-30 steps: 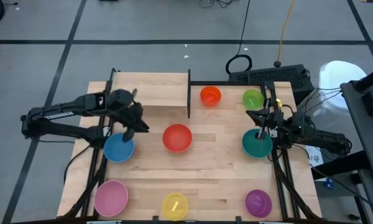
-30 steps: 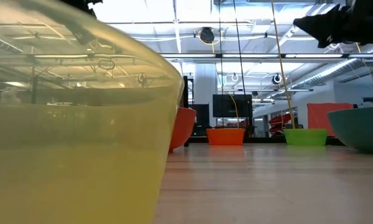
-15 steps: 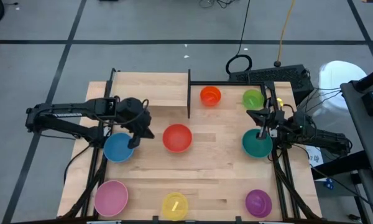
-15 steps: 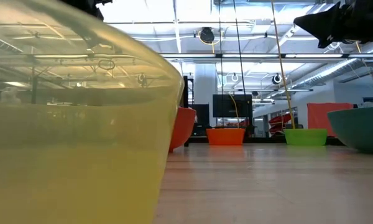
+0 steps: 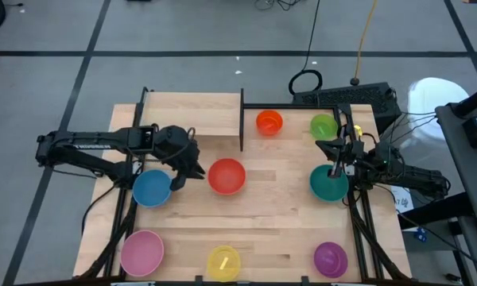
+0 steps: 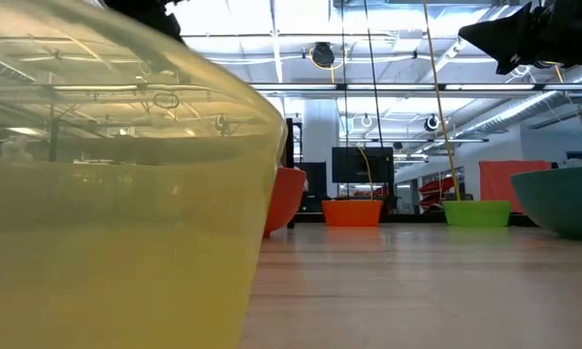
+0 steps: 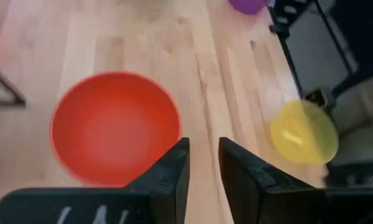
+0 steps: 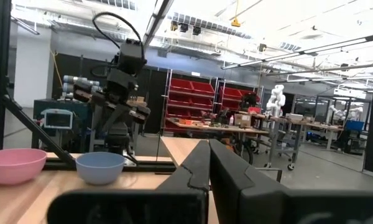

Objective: Place and stack bowls onto a shelf
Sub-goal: Put the orange bowl on the shelf

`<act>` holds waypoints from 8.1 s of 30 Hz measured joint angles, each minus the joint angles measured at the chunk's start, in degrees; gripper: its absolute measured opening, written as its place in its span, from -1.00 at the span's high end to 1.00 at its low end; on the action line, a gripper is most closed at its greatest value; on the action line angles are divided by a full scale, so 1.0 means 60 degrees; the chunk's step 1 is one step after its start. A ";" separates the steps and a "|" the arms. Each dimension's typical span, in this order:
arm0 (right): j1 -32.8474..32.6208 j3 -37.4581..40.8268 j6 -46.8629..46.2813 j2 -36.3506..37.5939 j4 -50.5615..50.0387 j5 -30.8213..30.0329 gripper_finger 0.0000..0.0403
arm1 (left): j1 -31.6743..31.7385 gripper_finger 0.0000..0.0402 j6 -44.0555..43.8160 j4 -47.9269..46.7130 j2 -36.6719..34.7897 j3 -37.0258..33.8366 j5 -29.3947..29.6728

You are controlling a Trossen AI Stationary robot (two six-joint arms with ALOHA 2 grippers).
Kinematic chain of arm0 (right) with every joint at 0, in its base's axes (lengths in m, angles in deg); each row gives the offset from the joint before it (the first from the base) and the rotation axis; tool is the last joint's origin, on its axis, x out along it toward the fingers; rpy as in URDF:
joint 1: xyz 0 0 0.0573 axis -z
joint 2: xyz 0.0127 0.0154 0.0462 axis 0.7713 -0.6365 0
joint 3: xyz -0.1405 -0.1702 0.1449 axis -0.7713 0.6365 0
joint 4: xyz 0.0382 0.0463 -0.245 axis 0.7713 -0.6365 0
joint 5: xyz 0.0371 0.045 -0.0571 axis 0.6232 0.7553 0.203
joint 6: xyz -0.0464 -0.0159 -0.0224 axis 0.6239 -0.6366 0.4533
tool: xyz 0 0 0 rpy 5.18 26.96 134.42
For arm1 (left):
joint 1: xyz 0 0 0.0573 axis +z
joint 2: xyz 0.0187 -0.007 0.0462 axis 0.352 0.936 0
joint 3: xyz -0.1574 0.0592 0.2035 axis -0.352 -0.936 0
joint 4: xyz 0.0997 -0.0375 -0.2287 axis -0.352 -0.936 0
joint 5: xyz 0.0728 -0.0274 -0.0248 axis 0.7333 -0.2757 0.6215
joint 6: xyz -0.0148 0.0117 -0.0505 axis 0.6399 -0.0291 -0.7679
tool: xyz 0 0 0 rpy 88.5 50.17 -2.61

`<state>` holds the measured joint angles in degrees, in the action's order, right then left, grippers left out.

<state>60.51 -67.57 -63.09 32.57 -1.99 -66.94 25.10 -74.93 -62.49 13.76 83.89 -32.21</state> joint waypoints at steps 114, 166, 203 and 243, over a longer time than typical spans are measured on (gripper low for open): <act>-0.0003 -0.0015 -0.1059 -0.0004 0.0262 0.0012 1.00 | 0.0056 0.96 0.0441 -0.6263 0.2855 0.5547 0.5747; -0.0003 -0.0015 -0.0997 0.0000 0.1036 0.0015 1.00 | 0.5977 0.41 -0.1474 -0.5398 0.2855 0.2646 0.5456; 0.0001 -0.0015 -0.0717 0.0000 0.1018 0.0015 1.00 | 0.4376 0.38 -0.2045 -0.9174 0.2536 0.4481 0.1999; -0.0001 -0.0011 -0.0418 -0.0004 0.1050 0.0019 1.00 | 0.4487 0.38 -0.1460 -0.8596 0.1869 0.4478 0.5663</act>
<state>60.50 -67.64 -65.60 32.55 4.32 -66.83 52.03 -83.69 -114.07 24.98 110.76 1.77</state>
